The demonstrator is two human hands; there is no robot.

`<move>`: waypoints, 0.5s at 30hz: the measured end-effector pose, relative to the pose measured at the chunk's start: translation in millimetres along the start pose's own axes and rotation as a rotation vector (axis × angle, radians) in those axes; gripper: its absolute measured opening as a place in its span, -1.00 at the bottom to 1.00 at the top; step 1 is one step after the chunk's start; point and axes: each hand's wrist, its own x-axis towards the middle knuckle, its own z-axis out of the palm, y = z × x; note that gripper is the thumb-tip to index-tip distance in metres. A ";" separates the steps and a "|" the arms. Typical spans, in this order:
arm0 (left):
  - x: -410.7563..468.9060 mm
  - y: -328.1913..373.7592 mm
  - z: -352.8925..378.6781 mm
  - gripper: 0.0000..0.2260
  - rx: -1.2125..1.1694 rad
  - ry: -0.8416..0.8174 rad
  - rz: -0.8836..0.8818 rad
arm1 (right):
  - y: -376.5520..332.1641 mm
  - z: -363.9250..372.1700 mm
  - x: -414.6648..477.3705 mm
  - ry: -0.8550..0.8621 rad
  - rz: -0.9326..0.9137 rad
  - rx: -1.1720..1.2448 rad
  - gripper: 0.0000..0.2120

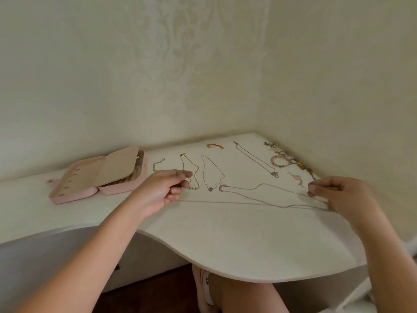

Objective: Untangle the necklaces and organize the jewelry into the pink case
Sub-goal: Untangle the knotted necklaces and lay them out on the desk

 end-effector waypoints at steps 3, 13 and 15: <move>1.9 4.3 19.1 -0.77 0.120 -0.037 0.030 | 7.4 -11.4 -10.0 0.007 0.033 -0.042 -0.95; 28.3 2.4 65.4 -0.71 0.600 -0.200 0.209 | 15.7 -32.7 -22.9 0.226 0.053 -0.366 -0.90; 31.0 -1.3 73.2 -0.68 0.636 -0.243 0.225 | 20.5 -31.9 -23.9 0.257 0.030 -0.506 -0.80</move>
